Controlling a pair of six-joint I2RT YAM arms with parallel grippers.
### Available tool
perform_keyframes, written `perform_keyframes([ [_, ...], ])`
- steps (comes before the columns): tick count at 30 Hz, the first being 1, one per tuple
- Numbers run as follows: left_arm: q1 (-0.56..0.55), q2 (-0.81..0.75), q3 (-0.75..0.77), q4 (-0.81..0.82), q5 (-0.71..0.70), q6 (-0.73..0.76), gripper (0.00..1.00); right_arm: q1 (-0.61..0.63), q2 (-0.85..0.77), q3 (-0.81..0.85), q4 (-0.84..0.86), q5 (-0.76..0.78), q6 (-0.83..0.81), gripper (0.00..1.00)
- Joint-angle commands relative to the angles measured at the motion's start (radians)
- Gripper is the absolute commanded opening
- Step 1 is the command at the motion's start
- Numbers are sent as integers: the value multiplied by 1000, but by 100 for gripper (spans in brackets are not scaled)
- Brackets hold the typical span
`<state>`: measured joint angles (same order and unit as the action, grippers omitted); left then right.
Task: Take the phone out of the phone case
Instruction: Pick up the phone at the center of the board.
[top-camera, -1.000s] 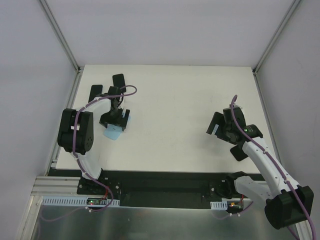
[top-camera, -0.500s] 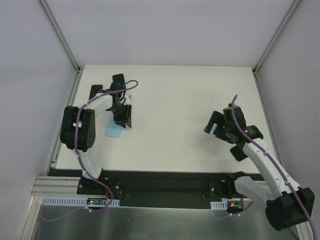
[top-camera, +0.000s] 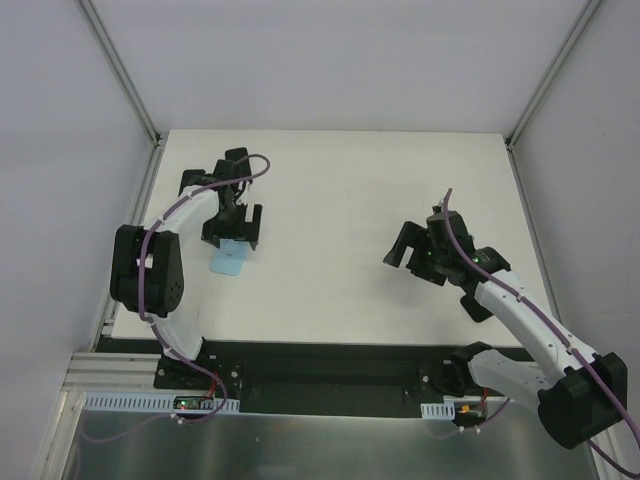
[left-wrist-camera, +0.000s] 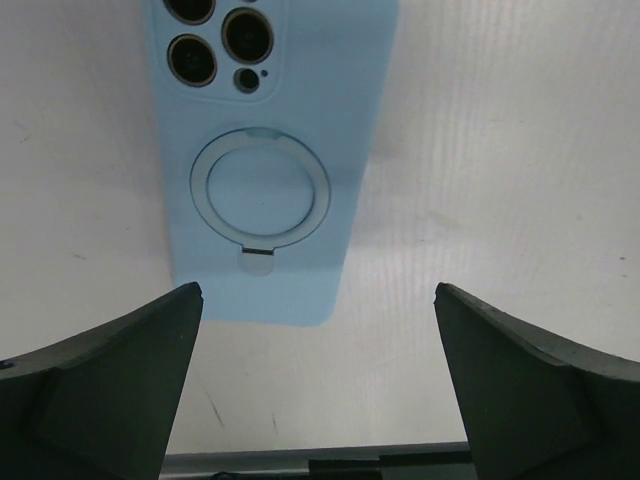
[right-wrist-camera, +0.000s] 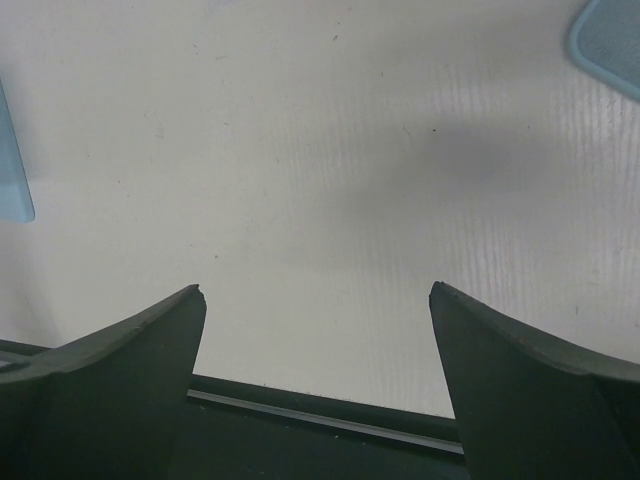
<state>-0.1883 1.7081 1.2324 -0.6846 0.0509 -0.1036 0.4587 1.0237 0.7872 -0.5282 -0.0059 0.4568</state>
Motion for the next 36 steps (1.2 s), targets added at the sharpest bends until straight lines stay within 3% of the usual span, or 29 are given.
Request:
perform_keyframes([
  [1,9,53,-19,-64,-129,57,99,20,12,41,14,30,16,96],
  [22,96,193,2,-38,-54,70,99,37,12,34,2,55,10,96],
  [36,11,194,-10,-26,38,25,79,38,4,9,17,55,19,96],
])
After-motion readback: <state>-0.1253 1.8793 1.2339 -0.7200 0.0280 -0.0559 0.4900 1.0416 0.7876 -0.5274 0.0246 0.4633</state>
